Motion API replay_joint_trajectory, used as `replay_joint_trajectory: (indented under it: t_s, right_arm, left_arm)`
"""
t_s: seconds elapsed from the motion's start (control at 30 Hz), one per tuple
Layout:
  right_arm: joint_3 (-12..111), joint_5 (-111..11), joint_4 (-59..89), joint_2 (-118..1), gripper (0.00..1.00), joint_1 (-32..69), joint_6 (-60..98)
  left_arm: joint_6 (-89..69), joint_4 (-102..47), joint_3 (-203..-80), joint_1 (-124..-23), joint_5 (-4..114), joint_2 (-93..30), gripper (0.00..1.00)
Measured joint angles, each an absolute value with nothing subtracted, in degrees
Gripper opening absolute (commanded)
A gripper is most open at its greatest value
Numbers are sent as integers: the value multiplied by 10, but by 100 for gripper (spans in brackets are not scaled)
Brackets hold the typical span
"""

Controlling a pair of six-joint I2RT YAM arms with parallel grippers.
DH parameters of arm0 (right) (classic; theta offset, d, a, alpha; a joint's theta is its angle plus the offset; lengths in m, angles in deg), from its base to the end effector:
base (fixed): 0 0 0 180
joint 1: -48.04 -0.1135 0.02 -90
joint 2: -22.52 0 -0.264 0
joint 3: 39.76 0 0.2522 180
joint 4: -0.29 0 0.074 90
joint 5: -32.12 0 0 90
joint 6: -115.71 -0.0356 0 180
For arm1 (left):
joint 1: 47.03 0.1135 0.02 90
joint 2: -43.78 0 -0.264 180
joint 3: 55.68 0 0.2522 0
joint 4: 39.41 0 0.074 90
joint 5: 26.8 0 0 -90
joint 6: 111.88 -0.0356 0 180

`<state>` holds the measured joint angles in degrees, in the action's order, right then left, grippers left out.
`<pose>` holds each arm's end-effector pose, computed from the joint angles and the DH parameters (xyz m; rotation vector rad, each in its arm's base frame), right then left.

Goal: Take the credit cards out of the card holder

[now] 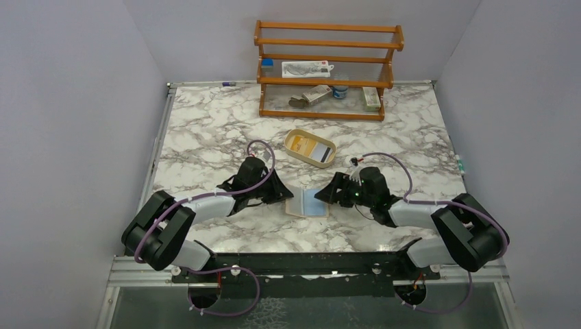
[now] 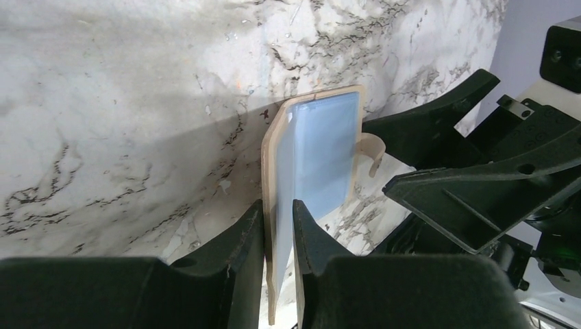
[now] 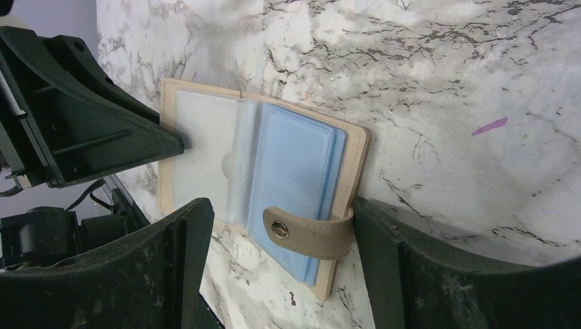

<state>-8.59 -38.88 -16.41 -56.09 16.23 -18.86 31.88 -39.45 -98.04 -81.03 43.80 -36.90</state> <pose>0.1902 0.1316 0.1315 0.0377 2.2919 1.1026 0.2086 -0.1549 0.1510 -0.2225 2.4716 -1.1356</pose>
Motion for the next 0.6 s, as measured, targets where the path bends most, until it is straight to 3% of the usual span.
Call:
replay_joint_trajectory:
  t_s: [0.5,0.6]
  right_arm:
    - [-89,-382,-180,-567,80,162,-189]
    - [-89,-381,-181,-568,80,162,-189]
  left_arm:
    - [309,-361,-980,-797,446,-348,19]
    - [308,-361,-980,-795,446,-344,14]
